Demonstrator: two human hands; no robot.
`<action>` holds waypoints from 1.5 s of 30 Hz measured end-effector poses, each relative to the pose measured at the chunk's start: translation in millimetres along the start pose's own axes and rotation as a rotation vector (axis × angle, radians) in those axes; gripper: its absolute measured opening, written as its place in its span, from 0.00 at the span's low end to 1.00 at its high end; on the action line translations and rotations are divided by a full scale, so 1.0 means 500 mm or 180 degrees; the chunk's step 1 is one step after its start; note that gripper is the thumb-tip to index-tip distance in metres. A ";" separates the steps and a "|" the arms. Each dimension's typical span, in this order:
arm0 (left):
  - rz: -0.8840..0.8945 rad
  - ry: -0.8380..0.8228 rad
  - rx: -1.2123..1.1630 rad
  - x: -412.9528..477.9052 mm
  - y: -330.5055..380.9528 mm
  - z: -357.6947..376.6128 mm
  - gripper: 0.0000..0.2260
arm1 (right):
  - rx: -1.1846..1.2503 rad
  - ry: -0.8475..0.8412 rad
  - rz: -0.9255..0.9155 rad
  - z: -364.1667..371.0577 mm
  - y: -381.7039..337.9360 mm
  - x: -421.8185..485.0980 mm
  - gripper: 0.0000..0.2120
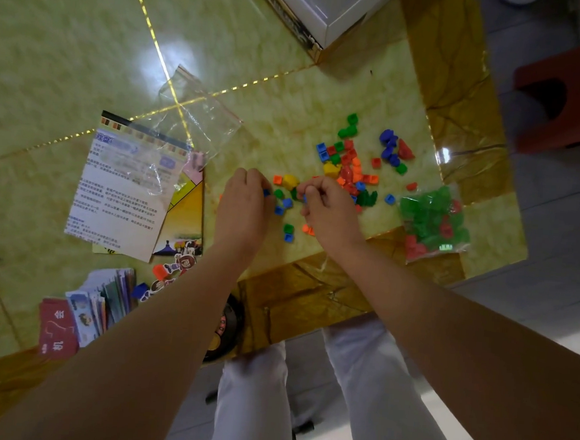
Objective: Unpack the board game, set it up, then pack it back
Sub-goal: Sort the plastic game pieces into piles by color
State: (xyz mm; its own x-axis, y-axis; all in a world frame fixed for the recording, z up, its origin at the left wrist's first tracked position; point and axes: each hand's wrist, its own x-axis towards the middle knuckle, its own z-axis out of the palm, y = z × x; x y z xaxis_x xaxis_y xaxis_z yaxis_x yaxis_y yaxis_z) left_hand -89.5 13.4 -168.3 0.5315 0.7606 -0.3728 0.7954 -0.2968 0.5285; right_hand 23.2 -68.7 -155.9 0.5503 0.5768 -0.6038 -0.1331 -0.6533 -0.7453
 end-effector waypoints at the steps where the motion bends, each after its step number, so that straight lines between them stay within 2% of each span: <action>1: 0.0045 0.0072 -0.0044 -0.002 -0.005 -0.003 0.05 | -0.0094 -0.0017 -0.0058 0.004 -0.004 -0.004 0.08; 3: 0.0010 0.0272 -0.0236 -0.007 -0.011 -0.014 0.03 | -0.0617 0.0071 -0.0315 0.014 -0.010 -0.012 0.08; 8: -0.0441 0.0374 -0.0590 -0.023 -0.020 -0.044 0.11 | -0.2379 0.0149 -0.0769 0.041 -0.019 -0.035 0.10; 10: -0.0445 0.0348 -0.0683 -0.025 -0.023 -0.048 0.12 | -0.2587 0.0199 -0.0725 0.047 -0.016 -0.036 0.06; 13: -0.0330 0.0174 -0.0783 -0.027 -0.025 -0.049 0.07 | -0.2758 0.0238 -0.0730 0.045 -0.009 -0.033 0.10; 20: 0.0276 -0.0142 -0.0362 -0.041 -0.005 -0.019 0.05 | -0.2827 0.0128 -0.0998 0.033 0.005 -0.016 0.06; 22: 0.0325 -0.0322 -0.0056 -0.040 0.001 -0.012 0.10 | -0.2702 0.0151 -0.1004 0.027 0.004 -0.011 0.06; 24: 0.0295 -0.0360 0.0269 -0.034 0.001 -0.006 0.10 | -0.2330 0.0287 -0.0982 0.015 0.000 -0.010 0.07; 26: 0.0345 -0.0319 0.0377 -0.031 0.000 -0.003 0.08 | -0.1684 0.0272 -0.0831 0.002 0.000 -0.010 0.06; 27: 0.0331 -0.0298 0.0248 -0.032 0.002 -0.005 0.07 | -0.1257 0.0167 -0.0690 -0.003 -0.001 -0.009 0.08; 29: -0.0039 -0.0242 -0.0397 -0.035 0.008 -0.008 0.08 | -0.0110 -0.0097 -0.0048 -0.011 -0.005 -0.007 0.14; 31: -0.0791 -0.0232 -0.1367 -0.035 0.009 -0.017 0.12 | 0.0831 -0.0304 0.0707 -0.016 -0.015 -0.007 0.16; 33: -0.1389 -0.0393 -0.2296 -0.037 0.010 -0.028 0.16 | 0.1175 -0.0382 0.1024 -0.020 -0.022 -0.014 0.17; 35: -0.1649 -0.0581 -0.2755 -0.046 0.014 -0.039 0.17 | 0.1195 -0.0306 0.0984 -0.027 -0.023 -0.025 0.16; 38: -0.1481 -0.0577 -0.2296 -0.061 0.018 -0.038 0.16 | 0.0794 -0.0121 0.0859 -0.041 -0.009 -0.042 0.15; 41: -0.1105 -0.0571 -0.1238 -0.086 0.023 -0.022 0.15 | 0.0384 0.0108 0.0677 -0.062 0.021 -0.056 0.18; 45: -0.0629 -0.0647 0.0182 -0.113 0.038 0.006 0.11 | -0.0132 0.0188 0.0571 -0.083 0.038 -0.079 0.13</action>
State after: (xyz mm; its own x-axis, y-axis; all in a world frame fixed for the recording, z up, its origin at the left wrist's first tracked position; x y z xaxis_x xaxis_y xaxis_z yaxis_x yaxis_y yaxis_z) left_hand -103.6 -37.0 -139.8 0.4075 0.6772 -0.6126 0.9014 -0.1908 0.3887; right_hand 33.2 -124.1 -134.6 0.5683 0.4203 -0.7073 -0.1999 -0.7634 -0.6143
